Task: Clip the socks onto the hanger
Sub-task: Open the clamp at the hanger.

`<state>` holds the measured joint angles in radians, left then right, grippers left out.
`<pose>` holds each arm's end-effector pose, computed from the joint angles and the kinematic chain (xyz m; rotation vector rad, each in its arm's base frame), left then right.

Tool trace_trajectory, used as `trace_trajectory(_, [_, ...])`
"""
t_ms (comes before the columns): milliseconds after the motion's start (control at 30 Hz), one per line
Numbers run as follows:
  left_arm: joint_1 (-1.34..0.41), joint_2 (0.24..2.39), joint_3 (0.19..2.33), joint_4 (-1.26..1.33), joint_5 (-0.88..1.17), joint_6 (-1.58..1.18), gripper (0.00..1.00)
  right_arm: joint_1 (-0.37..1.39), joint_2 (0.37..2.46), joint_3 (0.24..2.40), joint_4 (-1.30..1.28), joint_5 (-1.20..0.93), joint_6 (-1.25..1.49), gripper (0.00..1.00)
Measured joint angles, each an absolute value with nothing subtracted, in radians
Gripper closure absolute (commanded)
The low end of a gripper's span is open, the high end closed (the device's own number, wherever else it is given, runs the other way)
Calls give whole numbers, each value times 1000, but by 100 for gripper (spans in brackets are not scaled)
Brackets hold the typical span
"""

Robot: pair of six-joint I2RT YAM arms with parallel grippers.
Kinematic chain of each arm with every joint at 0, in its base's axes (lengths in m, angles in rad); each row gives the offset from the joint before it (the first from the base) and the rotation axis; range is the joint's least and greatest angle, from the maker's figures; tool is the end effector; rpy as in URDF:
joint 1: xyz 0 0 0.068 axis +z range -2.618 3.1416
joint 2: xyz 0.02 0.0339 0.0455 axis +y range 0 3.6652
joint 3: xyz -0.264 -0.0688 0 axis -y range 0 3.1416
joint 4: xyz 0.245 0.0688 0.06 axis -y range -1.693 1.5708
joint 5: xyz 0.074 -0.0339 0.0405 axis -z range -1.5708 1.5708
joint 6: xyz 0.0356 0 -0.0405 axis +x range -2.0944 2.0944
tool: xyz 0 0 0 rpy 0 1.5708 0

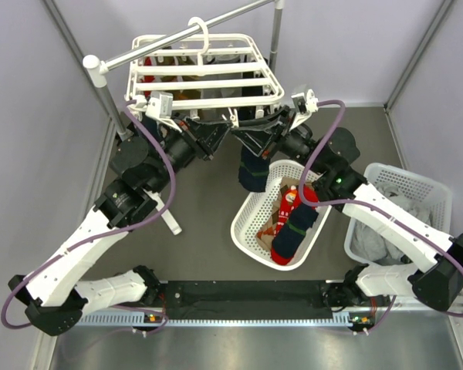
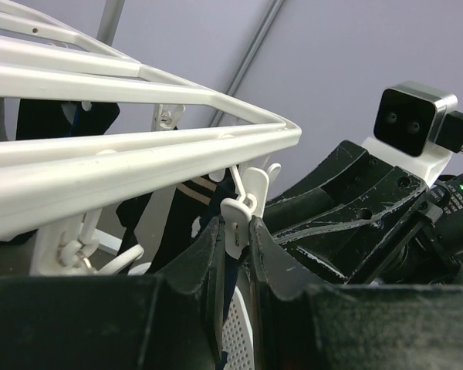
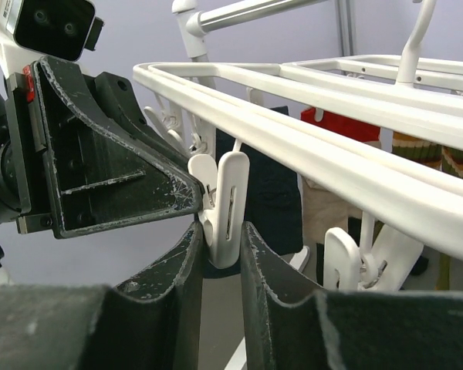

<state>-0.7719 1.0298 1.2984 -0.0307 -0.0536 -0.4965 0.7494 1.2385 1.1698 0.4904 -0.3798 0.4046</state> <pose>0.1524 -0.1457 0.4885 0.1457 1.4013 -1.0304 0.1961 0.2005 0.4499 -0.5660 1.1396 1.2243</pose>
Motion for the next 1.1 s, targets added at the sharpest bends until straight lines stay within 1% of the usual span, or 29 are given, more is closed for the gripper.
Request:
trace_trajectory(33, [-772,1030,1298,-31,-55,-498,85,749,1238,1170,490,-380,404,100])
trace_trajectory(133, [-772,1029,1298,-31,-61,-501,71,749,1238,1172,484,-380,391,100])
trace_trajectory(167, [-772,1029,1298,-34,-65,-503,59,749,1238,1174,480,-380,385,100])
trace_trajectory(233, [-773,1028,1298,-48,-70,-498,49,749,1238,1179,464,-381,369,100])
trace_trajectory(267, [-774,1025,1299,-61,-76,-502,41,749,1238,1183,456,-377,359,100])
trace_trajectory(367, [-775,1024,1312,-106,-93,-501,31,749,1238,1203,415,-370,324,100])
trace_trajectory(400, [-775,1024,1321,-122,-95,-502,25,750,1238,1213,397,-366,309,100])
trace_trajectory(533, [-775,1036,1372,-170,-102,-512,14,766,1238,1249,325,-331,224,100])
trace_trajectory(600, [-775,1050,1401,-186,-102,-522,11,786,1238,1264,296,-304,175,100])
trace_trajectory(733, [-780,1076,1436,-196,-116,-543,11,828,1238,1271,260,-239,81,100])
trace_trajectory(800, [-780,1083,1439,-197,-133,-554,13,843,1238,1269,249,-212,39,100])
trace_trajectory(833, [-780,1088,1440,-200,-148,-560,16,849,1238,1268,247,-201,20,100])
trace_trajectory(1033, [-780,1132,1473,-243,-198,-601,23,883,1237,1234,263,-125,-80,100])
trace_trajectory(1100, [-781,1139,1477,-260,-218,-617,27,895,1237,1224,265,-99,-115,100])
